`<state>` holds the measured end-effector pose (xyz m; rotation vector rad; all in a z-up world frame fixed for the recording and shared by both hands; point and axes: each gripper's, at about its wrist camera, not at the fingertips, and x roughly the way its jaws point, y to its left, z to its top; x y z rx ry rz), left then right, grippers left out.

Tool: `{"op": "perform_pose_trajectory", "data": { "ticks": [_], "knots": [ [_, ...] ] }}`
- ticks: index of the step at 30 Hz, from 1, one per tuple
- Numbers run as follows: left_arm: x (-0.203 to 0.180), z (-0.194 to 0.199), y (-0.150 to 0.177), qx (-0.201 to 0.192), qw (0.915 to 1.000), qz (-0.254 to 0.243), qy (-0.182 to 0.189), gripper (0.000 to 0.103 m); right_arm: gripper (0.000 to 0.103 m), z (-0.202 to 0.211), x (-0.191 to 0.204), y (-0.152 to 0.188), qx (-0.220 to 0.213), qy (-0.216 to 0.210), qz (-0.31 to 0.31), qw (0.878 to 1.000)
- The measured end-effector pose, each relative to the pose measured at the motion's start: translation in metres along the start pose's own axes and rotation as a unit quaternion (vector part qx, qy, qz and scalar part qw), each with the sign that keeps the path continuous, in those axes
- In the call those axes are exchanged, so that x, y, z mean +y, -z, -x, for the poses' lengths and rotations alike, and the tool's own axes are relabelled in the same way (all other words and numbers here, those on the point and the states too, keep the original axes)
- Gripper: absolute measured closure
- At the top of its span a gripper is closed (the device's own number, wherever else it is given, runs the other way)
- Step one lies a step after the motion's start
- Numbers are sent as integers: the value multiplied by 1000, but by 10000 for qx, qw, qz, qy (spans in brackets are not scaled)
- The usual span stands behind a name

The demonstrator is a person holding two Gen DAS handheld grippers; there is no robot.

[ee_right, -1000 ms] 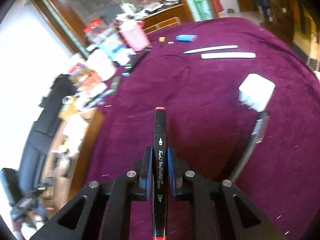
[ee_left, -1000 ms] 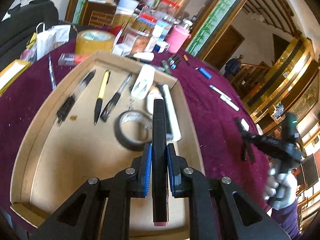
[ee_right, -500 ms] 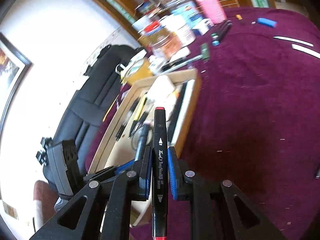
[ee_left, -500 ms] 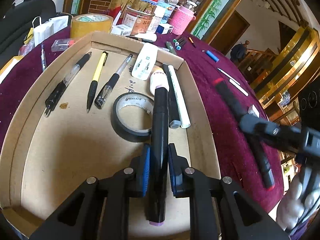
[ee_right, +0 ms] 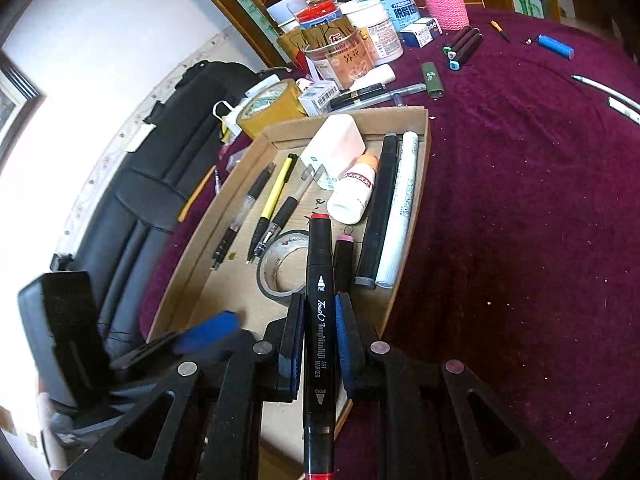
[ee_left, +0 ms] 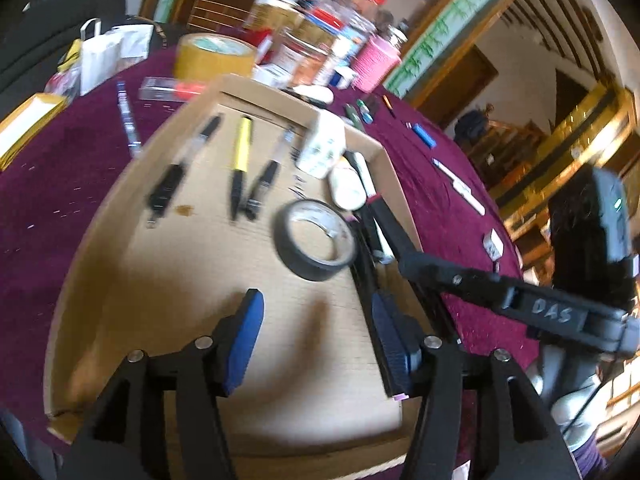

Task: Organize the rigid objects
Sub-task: 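Carry both markers into the box and open both grippers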

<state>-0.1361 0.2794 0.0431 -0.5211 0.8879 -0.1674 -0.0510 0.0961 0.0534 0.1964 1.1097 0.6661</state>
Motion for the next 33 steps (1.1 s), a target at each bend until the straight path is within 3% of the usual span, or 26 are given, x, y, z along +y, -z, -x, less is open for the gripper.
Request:
{"op": "perform_pose_trajectory", "data": {
  "ticks": [8,12,15,18,27,33],
  "knots": [
    [18,20,-3,-363,9986,294,246,41,84,-17,2,2,197,-4,-170,9997],
    [21,24,-5,-463,9977,372,320,37,69,-16,-1,2,98,15,-290,9995],
    [23,26,-6,-514,9974,388,332,36,67,-11,4,-1,-121,310,-117,9994],
    [24,27,-6,-540,9972,387,353,36,57,-6,15,-2,-369,899,277,9949],
    [28,35,-7,-693,9951,498,505,36,54,-3,10,-10,-357,94,-7,9993],
    [26,39,-8,-735,9951,446,480,34,54,4,4,-12,-514,133,-57,9986]
  ]
}}
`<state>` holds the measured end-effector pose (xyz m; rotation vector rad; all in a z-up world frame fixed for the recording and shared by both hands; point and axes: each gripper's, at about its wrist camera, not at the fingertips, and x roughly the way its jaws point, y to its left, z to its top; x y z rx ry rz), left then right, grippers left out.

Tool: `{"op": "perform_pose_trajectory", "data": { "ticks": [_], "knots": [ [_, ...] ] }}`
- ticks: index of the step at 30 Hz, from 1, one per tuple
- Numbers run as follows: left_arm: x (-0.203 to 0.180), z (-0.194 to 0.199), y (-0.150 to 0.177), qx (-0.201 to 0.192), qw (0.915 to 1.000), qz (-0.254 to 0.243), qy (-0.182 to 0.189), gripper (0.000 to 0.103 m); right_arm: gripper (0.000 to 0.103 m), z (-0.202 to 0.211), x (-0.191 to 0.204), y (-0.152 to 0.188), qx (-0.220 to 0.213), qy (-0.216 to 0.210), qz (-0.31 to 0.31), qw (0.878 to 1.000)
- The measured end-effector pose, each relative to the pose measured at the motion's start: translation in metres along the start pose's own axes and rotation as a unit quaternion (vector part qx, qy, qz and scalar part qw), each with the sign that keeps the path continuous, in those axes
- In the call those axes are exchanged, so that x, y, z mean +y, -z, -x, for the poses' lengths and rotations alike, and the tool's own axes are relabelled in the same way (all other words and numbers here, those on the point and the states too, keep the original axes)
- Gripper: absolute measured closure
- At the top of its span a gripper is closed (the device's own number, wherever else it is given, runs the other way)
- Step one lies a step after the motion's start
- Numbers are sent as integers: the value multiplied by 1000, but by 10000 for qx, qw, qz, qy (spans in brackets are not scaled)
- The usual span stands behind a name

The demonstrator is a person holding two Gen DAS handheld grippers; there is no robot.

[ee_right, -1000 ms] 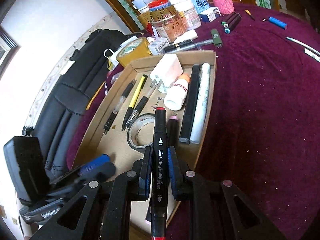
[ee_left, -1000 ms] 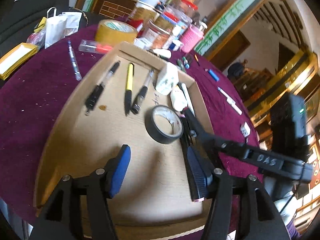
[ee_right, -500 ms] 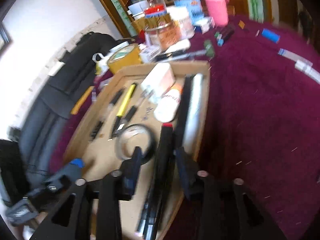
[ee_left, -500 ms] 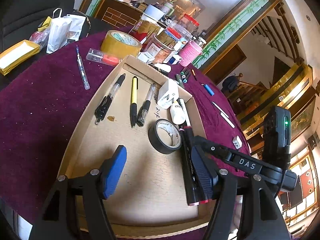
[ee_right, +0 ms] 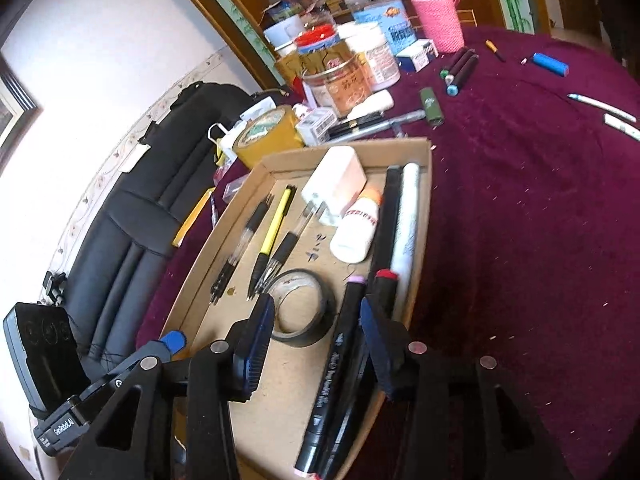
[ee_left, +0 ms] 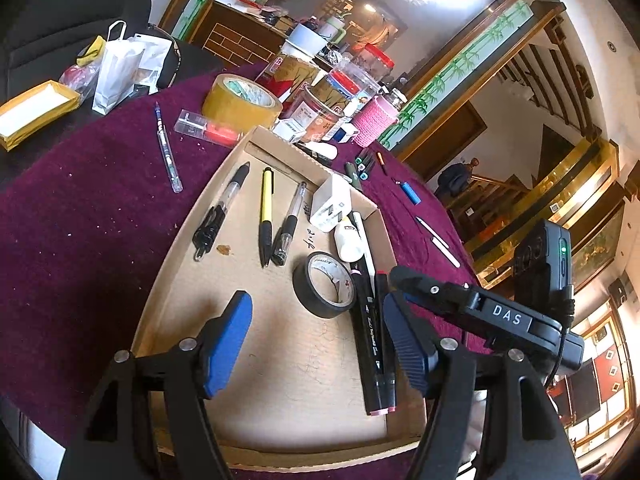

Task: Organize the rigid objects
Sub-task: 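Carry both markers into the box and open both grippers, then move both grippers away from the box toward the white plug adapter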

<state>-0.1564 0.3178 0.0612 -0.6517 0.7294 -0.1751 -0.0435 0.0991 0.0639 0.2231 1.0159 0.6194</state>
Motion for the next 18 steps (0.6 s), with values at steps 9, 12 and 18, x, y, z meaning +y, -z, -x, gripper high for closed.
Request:
{"op": "perform_pose_trajectory", "data": {
  "ticks": [9,12,18],
  "knots": [
    [-20,-4,2,53,9997,-248,75,28,34,49,-53,5,-536,526,14,9972],
    [-31,-7,3,68,9992,-378,105,27,34,71,-87,6,-720,819,-215,9938],
    [-36,-7,-1,-160,9996,-233,25,27,34,99,-121,1,-837,231,-783,9931]
  ]
}}
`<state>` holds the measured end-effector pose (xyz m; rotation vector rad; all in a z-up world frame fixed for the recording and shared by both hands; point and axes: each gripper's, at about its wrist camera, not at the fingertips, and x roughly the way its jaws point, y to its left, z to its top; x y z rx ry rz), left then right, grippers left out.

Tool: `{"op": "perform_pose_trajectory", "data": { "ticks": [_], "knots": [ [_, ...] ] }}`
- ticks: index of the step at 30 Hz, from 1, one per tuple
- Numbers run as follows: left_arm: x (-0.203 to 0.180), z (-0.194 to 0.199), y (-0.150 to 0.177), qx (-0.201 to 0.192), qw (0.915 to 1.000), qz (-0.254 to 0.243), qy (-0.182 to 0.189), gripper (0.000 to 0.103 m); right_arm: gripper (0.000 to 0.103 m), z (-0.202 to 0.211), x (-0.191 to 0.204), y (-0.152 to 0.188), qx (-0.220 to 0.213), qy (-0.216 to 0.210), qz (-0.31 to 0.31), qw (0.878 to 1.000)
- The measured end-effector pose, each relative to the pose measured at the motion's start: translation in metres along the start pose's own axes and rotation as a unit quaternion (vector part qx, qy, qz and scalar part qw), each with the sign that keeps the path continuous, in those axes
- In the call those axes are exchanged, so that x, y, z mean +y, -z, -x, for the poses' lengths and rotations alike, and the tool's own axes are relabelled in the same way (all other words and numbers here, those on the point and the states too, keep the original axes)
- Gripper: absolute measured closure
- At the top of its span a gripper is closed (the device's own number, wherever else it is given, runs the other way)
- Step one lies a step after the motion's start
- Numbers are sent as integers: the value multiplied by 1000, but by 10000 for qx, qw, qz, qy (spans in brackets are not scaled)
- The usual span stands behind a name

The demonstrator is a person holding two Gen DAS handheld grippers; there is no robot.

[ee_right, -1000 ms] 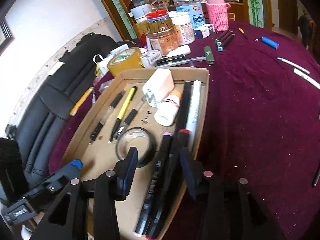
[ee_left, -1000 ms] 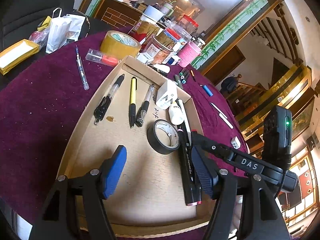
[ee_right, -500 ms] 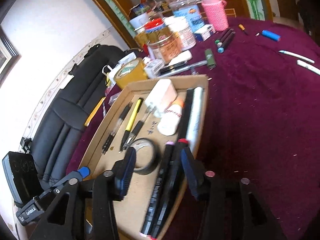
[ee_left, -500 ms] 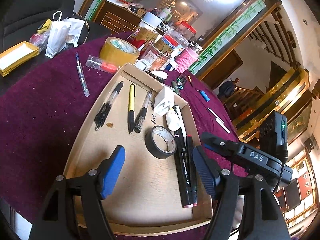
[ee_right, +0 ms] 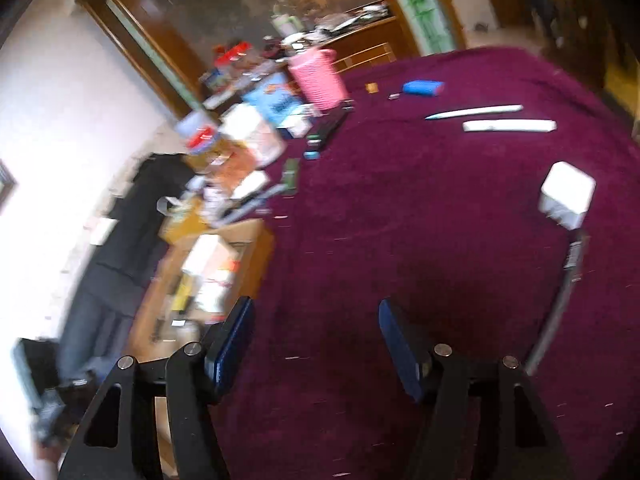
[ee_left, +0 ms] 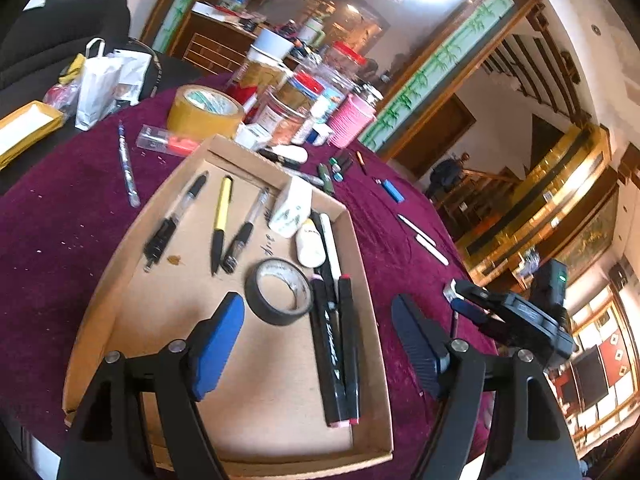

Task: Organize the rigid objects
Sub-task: 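Move both grippers away from the box toward the white plug adapter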

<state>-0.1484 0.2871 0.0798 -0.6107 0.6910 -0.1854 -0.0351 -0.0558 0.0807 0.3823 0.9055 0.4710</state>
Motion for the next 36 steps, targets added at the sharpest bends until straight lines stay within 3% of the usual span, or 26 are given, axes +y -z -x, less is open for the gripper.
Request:
{"op": "perform_pose_trajectory", "data": {
  "ticks": [4,8,10,12,15,17,18,20,22,24,27,31,33,36],
  "knots": [
    [6,8,-3,-134,9998,81,-141,27,34,-13,53,6,345,-785,502,9951],
    [12,12,-3,-139,9997,78,-172,27,33,-53,114,19,1085,-1133,982,9827],
    [17,13,-2,-132,9998,105,-128,27,33,-74,133,28,1372,-758,1195,9804],
    [21,14,-2,-141,9998,126,-93,27,33,-96,150,37,1573,-35,1508,9760],
    [29,15,-2,-158,9997,175,-17,27,33,-121,160,49,1844,828,1901,9607],
    [35,17,-3,-184,9995,236,35,27,24,-126,173,56,1790,1179,2152,9528],
    [38,18,-3,-198,9994,265,56,27,16,-129,177,59,1797,1207,2165,9520],
    [45,21,-2,-238,9991,333,90,27,12,-135,181,62,1927,956,2036,9551],
    [51,24,-2,-265,9989,380,85,27,13,-144,179,66,2317,416,1685,9572],
    [56,27,-2,-309,9985,431,95,26,14,-137,183,61,2169,163,1703,9611],
    [60,33,-2,-378,9983,447,81,24,14,-121,177,44,1817,190,1644,9693],
    [60,34,-3,-411,9980,454,163,24,14,-100,157,15,1394,98,1116,9839],
    [61,34,-3,-430,9977,488,194,24,14,-102,155,8,1356,-339,889,9862],
    [60,34,-3,-450,9975,522,169,24,14,-116,160,15,1609,-1087,490,9797]
  ]
}}
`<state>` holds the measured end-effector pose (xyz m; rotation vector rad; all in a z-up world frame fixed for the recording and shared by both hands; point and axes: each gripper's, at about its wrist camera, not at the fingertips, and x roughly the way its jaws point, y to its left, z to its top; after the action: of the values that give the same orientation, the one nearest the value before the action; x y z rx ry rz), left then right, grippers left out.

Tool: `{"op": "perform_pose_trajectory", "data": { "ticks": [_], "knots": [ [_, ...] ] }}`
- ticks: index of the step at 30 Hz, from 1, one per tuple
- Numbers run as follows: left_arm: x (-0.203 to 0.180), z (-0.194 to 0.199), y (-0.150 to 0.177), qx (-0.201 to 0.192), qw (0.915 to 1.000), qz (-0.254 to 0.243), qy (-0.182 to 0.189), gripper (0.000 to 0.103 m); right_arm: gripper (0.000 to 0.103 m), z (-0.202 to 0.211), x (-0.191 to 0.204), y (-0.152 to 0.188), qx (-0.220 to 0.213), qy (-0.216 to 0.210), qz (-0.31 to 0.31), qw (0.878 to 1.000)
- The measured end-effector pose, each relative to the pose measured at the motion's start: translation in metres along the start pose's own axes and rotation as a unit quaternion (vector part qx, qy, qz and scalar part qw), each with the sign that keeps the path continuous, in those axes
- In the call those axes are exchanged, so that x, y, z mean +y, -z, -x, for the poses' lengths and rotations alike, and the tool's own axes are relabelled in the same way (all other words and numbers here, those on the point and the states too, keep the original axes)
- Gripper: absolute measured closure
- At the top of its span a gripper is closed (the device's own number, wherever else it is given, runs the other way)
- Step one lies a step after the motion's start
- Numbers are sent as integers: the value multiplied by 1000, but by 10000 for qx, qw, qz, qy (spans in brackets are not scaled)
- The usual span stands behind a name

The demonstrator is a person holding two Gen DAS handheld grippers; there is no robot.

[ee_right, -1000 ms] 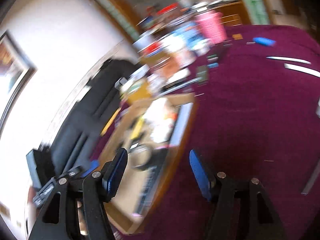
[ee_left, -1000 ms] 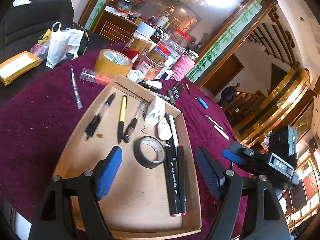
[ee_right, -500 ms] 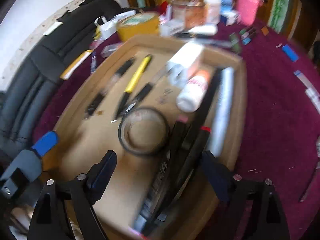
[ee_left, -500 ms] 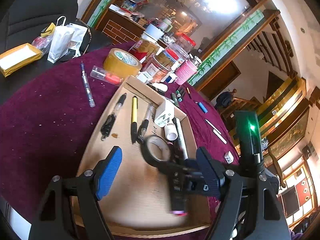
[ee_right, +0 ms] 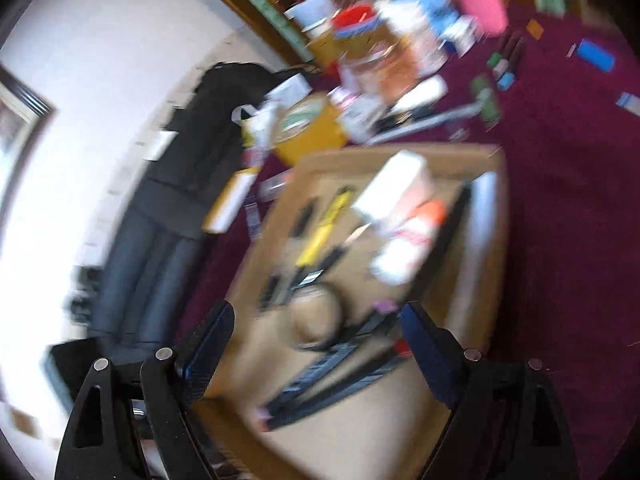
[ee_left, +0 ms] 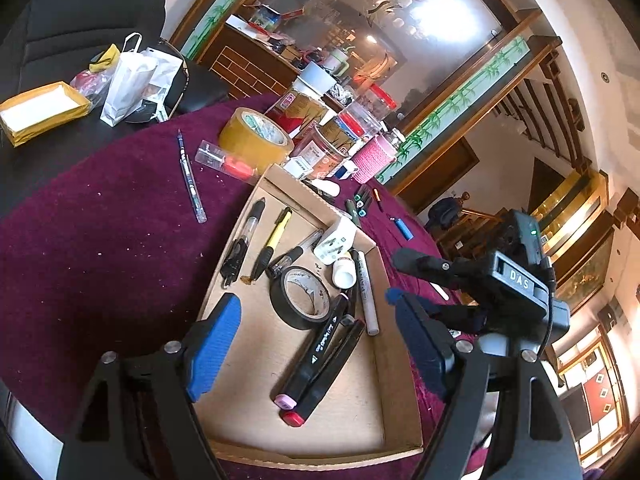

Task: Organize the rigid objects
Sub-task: 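Move both grippers away from the box toward the white plug adapter, then grasp the white plug adapter with the right gripper while the left grasps a thin black pen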

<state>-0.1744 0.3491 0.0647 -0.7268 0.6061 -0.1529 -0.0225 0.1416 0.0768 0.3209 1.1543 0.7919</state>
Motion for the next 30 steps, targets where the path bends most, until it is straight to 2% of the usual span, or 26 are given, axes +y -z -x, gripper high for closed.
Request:
{"op": "perform_pose_trajectory", "data": {
  "ticks": [2,6,7,10,13,16,18,20,21,22,24,26,27,28,30],
  "knots": [
    [1,3,-1,-58,10000,39,-18,24,14,-18,6,5,214,-488,-147,9985],
    [3,11,-4,-171,9998,37,-112,24,14,-51,10,25,856,-933,-207,9917],
    [4,12,-5,-174,9998,25,-128,24,14,-50,10,24,803,-931,-83,9924],
    [0,12,-6,-153,9998,-66,-122,24,15,-39,13,35,1037,-623,122,9926],
    [-7,6,-5,-78,9997,-196,-88,24,17,-24,10,43,1116,-681,266,9911],
    [-19,1,-3,29,9993,-380,-44,24,16,0,14,43,846,-575,509,9934],
    [-33,0,-2,41,9979,-647,-47,24,16,32,13,41,336,-205,853,9956],
    [-46,-1,-1,35,9961,-878,-22,23,16,79,10,44,-508,454,1279,9894],
    [-54,-2,0,37,9950,-995,-10,21,15,99,8,42,-901,829,1430,9821],
    [-64,-5,1,46,9935,-1139,6,20,8,121,3,46,-1315,1297,1569,9702],
    [-81,-12,5,106,9910,-1332,52,19,0,158,-16,49,-2093,2258,1612,9377],
    [-97,-22,10,275,9886,-1467,188,19,0,178,-43,43,-2300,2724,1388,9239],
    [-103,-27,13,355,9875,-1516,232,19,0,184,-62,38,-2216,2982,1166,9211],
    [-113,-34,17,464,9858,-1588,271,19,0,191,-85,32,-2075,3184,894,9207],
    [-126,-44,24,600,9833,-1692,292,19,0,208,-139,22,-1991,3186,289,9263]
  ]
}}
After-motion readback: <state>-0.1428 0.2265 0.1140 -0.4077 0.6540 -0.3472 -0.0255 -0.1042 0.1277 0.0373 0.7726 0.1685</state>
